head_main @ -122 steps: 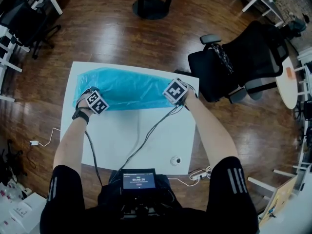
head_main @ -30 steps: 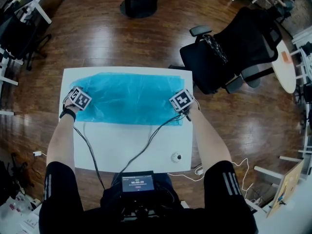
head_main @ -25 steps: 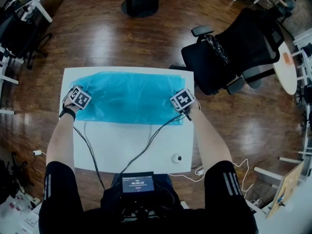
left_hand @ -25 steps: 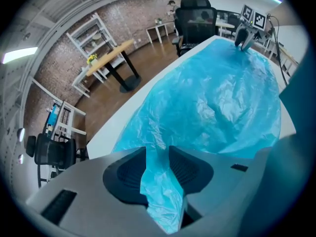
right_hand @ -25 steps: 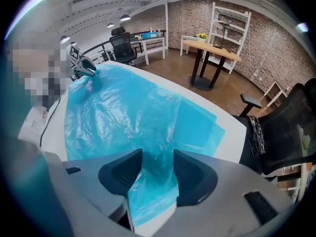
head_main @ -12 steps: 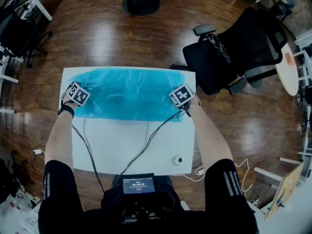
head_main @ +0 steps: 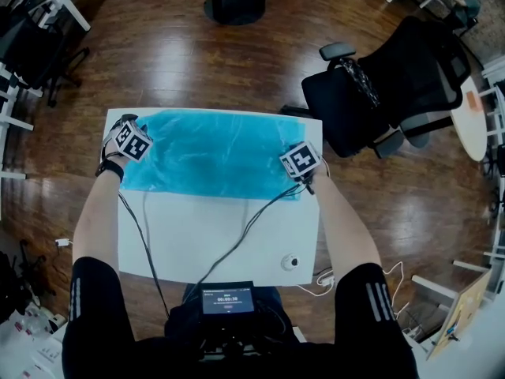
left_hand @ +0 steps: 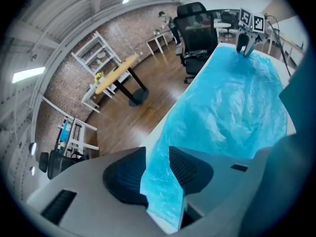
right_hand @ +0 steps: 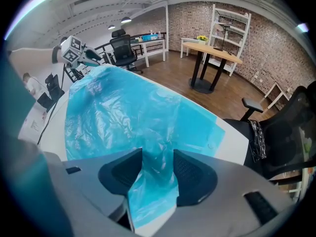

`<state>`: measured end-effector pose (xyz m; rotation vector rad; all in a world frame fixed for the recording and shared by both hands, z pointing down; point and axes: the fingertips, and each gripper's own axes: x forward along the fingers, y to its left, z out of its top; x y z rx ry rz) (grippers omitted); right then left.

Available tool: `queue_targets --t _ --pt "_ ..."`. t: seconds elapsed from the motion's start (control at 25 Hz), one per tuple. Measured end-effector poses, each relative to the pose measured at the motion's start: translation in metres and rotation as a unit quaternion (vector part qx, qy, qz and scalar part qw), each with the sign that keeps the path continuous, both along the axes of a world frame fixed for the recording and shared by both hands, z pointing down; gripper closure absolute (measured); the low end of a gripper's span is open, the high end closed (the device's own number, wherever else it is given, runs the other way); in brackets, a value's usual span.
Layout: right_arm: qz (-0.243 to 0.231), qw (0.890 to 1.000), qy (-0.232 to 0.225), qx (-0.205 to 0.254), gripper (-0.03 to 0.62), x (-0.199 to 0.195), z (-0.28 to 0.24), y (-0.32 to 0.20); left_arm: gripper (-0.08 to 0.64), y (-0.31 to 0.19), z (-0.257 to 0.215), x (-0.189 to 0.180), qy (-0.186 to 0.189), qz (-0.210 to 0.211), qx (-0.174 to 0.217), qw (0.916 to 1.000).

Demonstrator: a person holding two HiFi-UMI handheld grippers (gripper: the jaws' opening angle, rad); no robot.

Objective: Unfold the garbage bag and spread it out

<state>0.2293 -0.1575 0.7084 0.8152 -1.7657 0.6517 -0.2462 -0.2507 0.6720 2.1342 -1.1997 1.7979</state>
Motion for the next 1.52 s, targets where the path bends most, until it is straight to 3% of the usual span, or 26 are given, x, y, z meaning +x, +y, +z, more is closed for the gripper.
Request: queue_targets --t 0.28,0.56,0.88,1.16,1.36,1.52 --pt "-0.001 1.0 -0.001 0.002 0.357 0.001 0.003 0.0 0.407 -0.008 0.024 -0.012 -0.028 0.009 -0.051 0.9983" --pt "0.002 1.0 -0.01 0.001 0.357 -0.005 -0.001 0.001 0.411 -0.007 0.037 -0.014 -0.039 0.015 -0.064 0.9971" --pt "0.003 1.0 -0.012 0.011 0.357 -0.004 -0.001 -0.002 0.554 -0.008 0.035 -0.01 -0.048 0.028 -0.033 0.9979" --pt "0.008 1.0 -0.004 0.014 0.357 -0.001 -0.002 -0.002 0.56 -0.01 0.024 -0.008 -0.047 0.038 0.0 0.9982" --pt "0.009 1.0 -0.002 0.011 0.357 0.001 0.001 0.0 0.396 -0.014 0.027 -0.017 -0.049 0.034 -0.016 0.9981" --pt "0.005 1.0 -0.01 0.013 0.356 -0.004 -0.001 -0.001 0.385 -0.014 0.035 -0.019 -0.052 0.037 -0.034 0.9974"
